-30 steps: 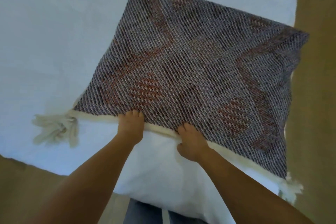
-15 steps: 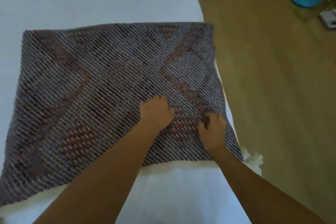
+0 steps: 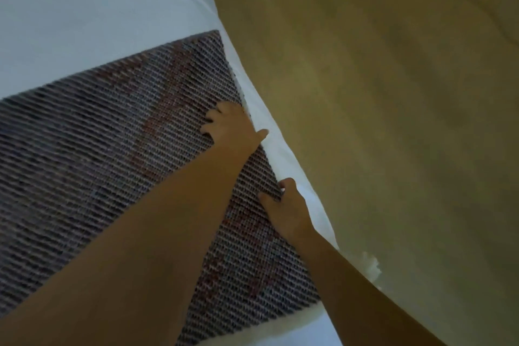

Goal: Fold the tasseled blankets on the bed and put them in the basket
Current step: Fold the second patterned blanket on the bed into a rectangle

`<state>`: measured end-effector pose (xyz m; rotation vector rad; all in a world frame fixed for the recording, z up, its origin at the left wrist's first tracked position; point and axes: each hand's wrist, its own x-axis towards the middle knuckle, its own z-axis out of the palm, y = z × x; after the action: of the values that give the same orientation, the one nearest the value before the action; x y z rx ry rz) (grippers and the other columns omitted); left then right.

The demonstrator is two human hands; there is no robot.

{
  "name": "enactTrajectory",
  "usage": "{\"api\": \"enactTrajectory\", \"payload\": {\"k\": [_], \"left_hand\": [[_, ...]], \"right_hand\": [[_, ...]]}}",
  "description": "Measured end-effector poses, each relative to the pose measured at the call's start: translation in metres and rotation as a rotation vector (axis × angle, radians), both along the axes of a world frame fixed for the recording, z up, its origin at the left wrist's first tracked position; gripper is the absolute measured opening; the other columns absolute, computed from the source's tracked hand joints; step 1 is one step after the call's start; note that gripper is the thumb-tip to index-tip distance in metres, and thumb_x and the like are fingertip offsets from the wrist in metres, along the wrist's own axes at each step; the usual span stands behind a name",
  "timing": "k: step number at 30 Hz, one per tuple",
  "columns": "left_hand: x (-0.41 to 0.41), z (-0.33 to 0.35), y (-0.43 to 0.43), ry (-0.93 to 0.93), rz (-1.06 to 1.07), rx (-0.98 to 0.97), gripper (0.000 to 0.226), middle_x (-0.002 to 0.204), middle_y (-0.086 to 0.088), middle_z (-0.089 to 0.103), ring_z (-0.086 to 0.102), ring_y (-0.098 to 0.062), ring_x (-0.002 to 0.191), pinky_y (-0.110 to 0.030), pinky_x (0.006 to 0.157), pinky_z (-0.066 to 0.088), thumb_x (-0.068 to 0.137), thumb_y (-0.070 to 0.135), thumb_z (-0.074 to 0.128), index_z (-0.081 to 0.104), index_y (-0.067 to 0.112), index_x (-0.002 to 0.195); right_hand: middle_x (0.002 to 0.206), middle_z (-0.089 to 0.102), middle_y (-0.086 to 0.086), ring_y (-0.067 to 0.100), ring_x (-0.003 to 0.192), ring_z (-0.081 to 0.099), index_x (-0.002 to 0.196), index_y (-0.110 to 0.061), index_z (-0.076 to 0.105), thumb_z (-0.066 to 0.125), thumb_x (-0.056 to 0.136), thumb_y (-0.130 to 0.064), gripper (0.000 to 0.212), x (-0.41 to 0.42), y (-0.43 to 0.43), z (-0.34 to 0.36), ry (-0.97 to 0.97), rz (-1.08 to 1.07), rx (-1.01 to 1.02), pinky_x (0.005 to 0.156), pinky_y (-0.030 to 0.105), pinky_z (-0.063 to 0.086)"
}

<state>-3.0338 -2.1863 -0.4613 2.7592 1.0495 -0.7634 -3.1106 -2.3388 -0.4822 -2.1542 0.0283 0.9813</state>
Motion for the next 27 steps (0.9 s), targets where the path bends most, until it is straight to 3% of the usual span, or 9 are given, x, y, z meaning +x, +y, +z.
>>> {"api": "enactTrajectory", "payload": {"k": [2,5,9,12,16,19,22,26,27], "left_hand": [[0.005,-0.008,-0.006,0.021,0.011,0.041,0.099,0.148,-0.020,0.014,0.021,-0.040,0.131,-0.061,0.099,0.033,0.083,0.060,0.051,0.005,-0.003,0.143],[0.012,-0.009,-0.005,-0.027,-0.039,0.039,0.072,0.143,-0.019,0.023,0.027,-0.035,0.128,-0.054,0.099,0.039,0.090,0.032,0.050,0.014,-0.003,0.141],[0.009,0.001,0.010,-0.278,0.073,-0.086,0.049,0.132,-0.023,0.043,0.044,-0.037,0.120,-0.043,0.094,0.042,0.091,0.014,0.050,0.030,-0.002,0.132],[0.007,0.015,0.030,-0.488,0.346,-0.290,0.036,0.123,-0.023,0.053,0.053,-0.036,0.111,-0.038,0.089,0.044,0.091,0.009,0.047,0.040,-0.005,0.123],[-0.014,0.032,0.054,-0.648,0.465,-0.415,0.023,0.110,-0.022,0.060,0.056,-0.033,0.101,-0.029,0.079,0.041,0.093,0.015,0.047,0.057,-0.003,0.102],[-0.044,0.043,0.073,-0.690,0.592,-0.472,0.034,0.118,-0.022,0.056,0.054,-0.035,0.107,-0.036,0.090,0.045,0.096,0.022,0.046,0.052,-0.005,0.115],[-0.084,0.055,0.100,-0.748,0.738,-0.561,0.034,0.118,-0.023,0.057,0.055,-0.035,0.105,-0.040,0.088,0.046,0.097,0.021,0.045,0.052,-0.004,0.118],[-0.153,0.076,0.152,-0.863,0.854,-0.680,0.017,0.093,-0.001,0.057,0.051,-0.021,0.093,-0.028,0.082,0.040,0.097,0.020,0.045,0.058,0.012,0.091],[-0.174,0.080,0.169,-0.873,0.854,-0.682,0.017,0.093,0.001,0.056,0.051,-0.021,0.094,-0.028,0.082,0.040,0.097,0.019,0.044,0.059,0.012,0.093]], "right_hand": [[0.078,0.050,-0.008,0.016,0.078,0.056,0.091,-0.016,0.044,0.055,0.089,-0.036,0.024,-0.002,0.001,-0.004,-0.012,0.012,0.033,0.065,0.025,0.042],[0.075,0.045,-0.013,0.000,0.065,0.045,0.092,-0.015,0.045,0.049,0.093,-0.037,0.022,-0.007,-0.001,-0.004,-0.058,0.022,0.051,0.052,0.014,0.032],[0.075,0.049,-0.007,0.008,0.065,0.049,0.094,-0.011,0.046,0.047,0.094,-0.037,0.026,-0.011,-0.005,0.007,-0.073,0.011,0.077,0.055,0.024,0.038],[0.070,0.049,-0.004,0.010,0.059,0.048,0.090,-0.011,0.044,0.048,0.093,-0.035,0.025,-0.017,-0.003,0.023,-0.121,0.008,0.107,0.055,0.029,0.040],[0.057,0.040,-0.005,0.010,0.046,0.036,0.079,-0.019,0.034,0.051,0.092,-0.033,0.025,-0.041,0.005,0.046,-0.269,0.106,0.111,0.043,0.025,0.027],[0.062,0.039,-0.009,0.013,0.053,0.042,0.085,-0.022,0.032,0.051,0.091,-0.034,0.023,-0.072,0.021,0.062,-0.317,0.250,0.038,0.051,0.026,0.031],[0.080,0.054,-0.001,0.024,0.079,0.059,0.097,-0.020,0.039,0.045,0.093,-0.033,0.015,-0.108,0.048,0.080,-0.391,0.373,-0.046,0.067,0.031,0.042],[0.099,0.063,0.007,0.024,0.087,0.062,0.116,-0.013,0.040,0.038,0.097,-0.030,0.025,-0.168,0.100,0.099,-0.416,0.523,-0.023,0.073,0.031,0.046],[0.100,0.063,0.008,0.025,0.087,0.063,0.119,-0.013,0.039,0.037,0.098,-0.029,0.026,-0.186,0.117,0.102,-0.396,0.560,-0.017,0.071,0.030,0.046]]}}
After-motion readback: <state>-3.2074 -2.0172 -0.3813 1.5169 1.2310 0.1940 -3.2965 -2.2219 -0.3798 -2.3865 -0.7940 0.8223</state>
